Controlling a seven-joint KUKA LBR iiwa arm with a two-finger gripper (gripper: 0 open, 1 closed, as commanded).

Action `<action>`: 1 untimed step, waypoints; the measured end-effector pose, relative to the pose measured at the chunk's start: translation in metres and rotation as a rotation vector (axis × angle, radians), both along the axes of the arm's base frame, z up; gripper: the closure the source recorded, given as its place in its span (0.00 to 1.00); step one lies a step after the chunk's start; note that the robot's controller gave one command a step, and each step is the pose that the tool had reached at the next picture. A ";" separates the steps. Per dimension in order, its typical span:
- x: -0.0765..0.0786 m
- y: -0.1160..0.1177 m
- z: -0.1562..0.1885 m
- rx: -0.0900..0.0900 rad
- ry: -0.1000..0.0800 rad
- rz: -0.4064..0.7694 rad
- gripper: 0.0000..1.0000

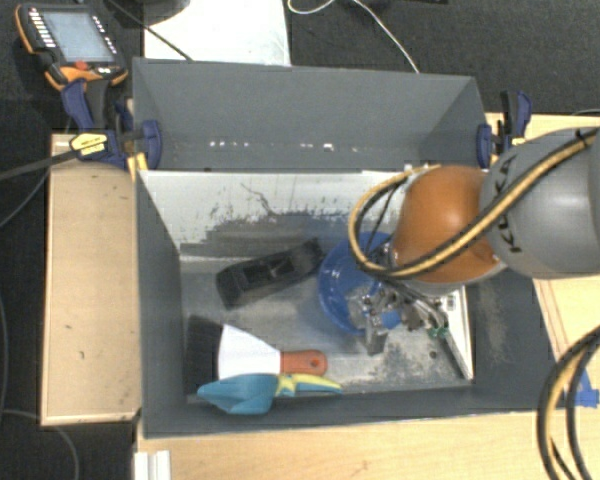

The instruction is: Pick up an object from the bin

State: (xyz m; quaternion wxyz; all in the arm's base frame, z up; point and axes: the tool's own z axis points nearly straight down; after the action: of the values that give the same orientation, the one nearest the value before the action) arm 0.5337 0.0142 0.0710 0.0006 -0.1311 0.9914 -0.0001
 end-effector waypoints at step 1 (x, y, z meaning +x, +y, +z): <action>0.008 -0.001 0.011 -0.001 -0.002 0.049 1.00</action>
Offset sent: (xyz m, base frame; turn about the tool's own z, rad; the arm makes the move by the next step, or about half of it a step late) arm 0.0185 -0.0033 0.0056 -0.0818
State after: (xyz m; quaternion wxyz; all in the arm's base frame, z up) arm 0.5417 0.0127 0.0818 0.0014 -0.1552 0.9879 -0.0005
